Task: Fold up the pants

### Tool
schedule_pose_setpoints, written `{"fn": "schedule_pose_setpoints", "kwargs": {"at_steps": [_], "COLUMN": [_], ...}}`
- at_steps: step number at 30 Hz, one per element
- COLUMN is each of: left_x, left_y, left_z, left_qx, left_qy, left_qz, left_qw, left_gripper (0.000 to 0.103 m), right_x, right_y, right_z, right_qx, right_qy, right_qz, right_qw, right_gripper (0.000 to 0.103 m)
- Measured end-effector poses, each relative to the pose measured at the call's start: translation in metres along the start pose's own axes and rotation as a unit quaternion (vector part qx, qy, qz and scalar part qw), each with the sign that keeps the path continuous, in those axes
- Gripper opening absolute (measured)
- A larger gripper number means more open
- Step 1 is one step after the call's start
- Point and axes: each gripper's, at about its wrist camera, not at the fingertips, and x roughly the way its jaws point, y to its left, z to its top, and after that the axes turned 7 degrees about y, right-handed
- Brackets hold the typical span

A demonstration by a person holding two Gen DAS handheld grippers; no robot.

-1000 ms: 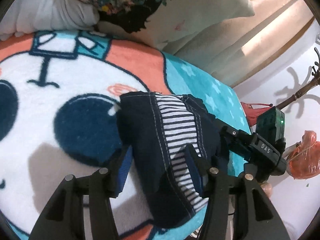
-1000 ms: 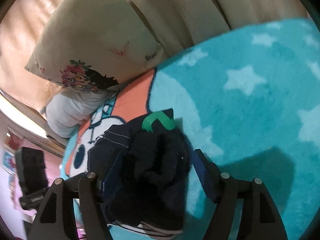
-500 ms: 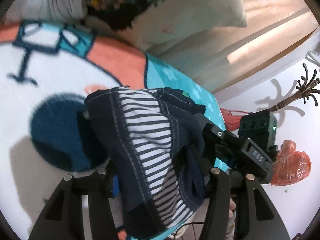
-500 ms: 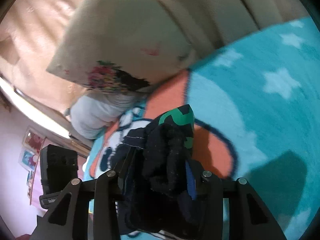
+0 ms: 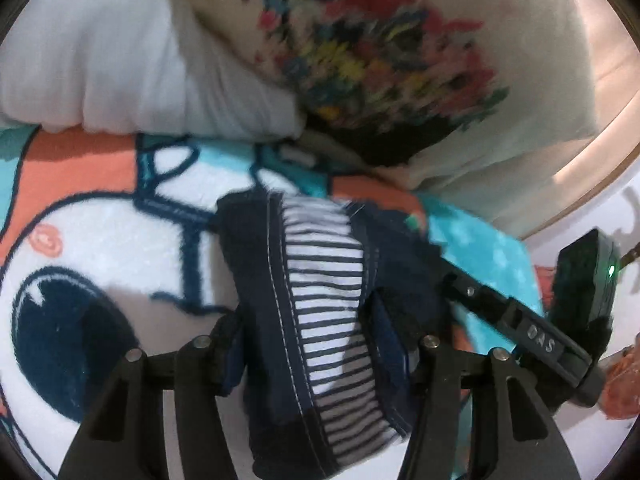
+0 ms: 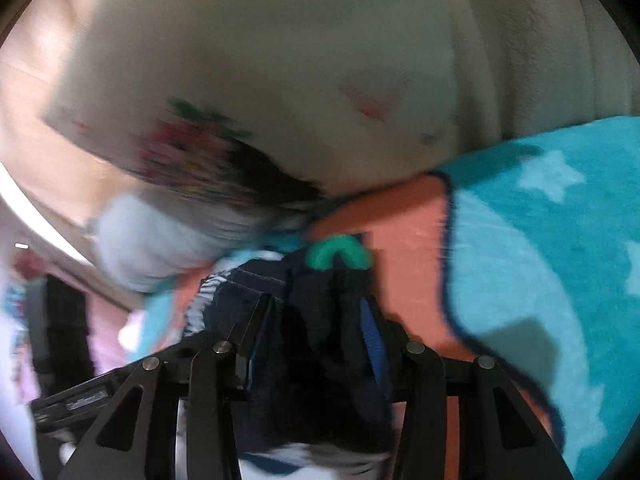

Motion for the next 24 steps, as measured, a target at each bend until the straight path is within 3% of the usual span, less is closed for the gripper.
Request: {"fn": "schedule_pose_setpoints", "kwargs": {"at_steps": [2, 9, 13, 15, 17, 20, 24], "left_x": [-0.003, -0.04, -0.039, -0.031, -0.026, -0.034, -0.048], "left_y": [0.0, -0.007, -0.004, -0.007, -0.005, -0.008, -0.019], "left_z": [-0.006, -0.036, -0.05, -0.055, -0.059, -0.066, -0.08], "left_qx": [0.006, 0.027, 0.018, 0.03, 0.036, 0.039, 0.053], "left_qy": [-0.002, -0.06, -0.062, -0.056, -0.046, -0.059, -0.086], "left_qz": [0.001, 0.047, 0.077, 0.096, 0.108, 0.102, 0.105], "left_qw": [1.0, 0.9967, 0.9949, 0.9933, 0.9924, 0.9923, 0.9893], "left_gripper": [0.055, 0.057, 0.059, 0.059, 0.059, 0.059, 0.06], "right_x": [0.002, -0.049, -0.033, -0.014, -0.006, -0.019, -0.045], "right_y": [-0.001, 0.037, 0.045, 0.035, 0.024, 0.024, 0.024], "right_z": [-0.002, -0.031, -0.05, -0.055, -0.056, -0.056, -0.07], "right_qx": [0.0, -0.056, -0.083, -0.066, -0.047, -0.047, -0.052], "right_qy": [0.008, -0.057, -0.031, 0.0, 0.012, 0.002, -0.038], "right_qz": [-0.032, -0.023, -0.052, -0.069, -0.059, -0.052, -0.075], "right_qw": [0.999, 0.997, 0.995, 0.995, 0.997, 0.998, 0.995], "right_gripper": [0.048, 0.048, 0.048, 0.048, 0.049, 0.053, 0.063]}}
